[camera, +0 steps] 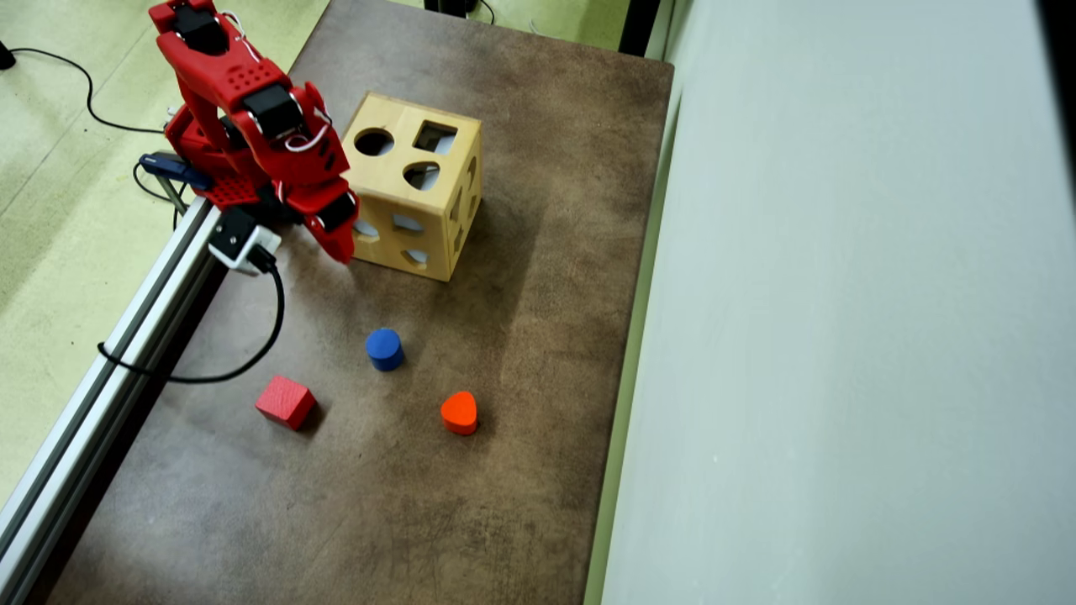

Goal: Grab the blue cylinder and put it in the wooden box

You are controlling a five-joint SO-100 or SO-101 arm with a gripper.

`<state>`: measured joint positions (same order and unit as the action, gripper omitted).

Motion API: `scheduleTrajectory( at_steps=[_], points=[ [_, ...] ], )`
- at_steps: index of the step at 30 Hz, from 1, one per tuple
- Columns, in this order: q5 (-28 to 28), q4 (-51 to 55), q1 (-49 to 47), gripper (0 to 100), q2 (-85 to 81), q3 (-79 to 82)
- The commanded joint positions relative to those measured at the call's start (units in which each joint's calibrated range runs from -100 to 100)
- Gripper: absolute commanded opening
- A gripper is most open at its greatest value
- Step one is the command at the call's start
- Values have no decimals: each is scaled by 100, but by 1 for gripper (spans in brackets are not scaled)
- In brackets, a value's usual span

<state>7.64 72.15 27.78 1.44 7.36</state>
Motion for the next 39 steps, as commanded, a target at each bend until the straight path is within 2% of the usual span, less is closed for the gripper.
scheduleTrajectory(
  at_steps=[1,20,24,39],
  points=[
    [29,-94,-29,4,472,-530],
    [20,-119,194,5,658,-655],
    [24,-641,164,5,845,-655],
    [34,-826,157,19,1321,-638]
  ],
)
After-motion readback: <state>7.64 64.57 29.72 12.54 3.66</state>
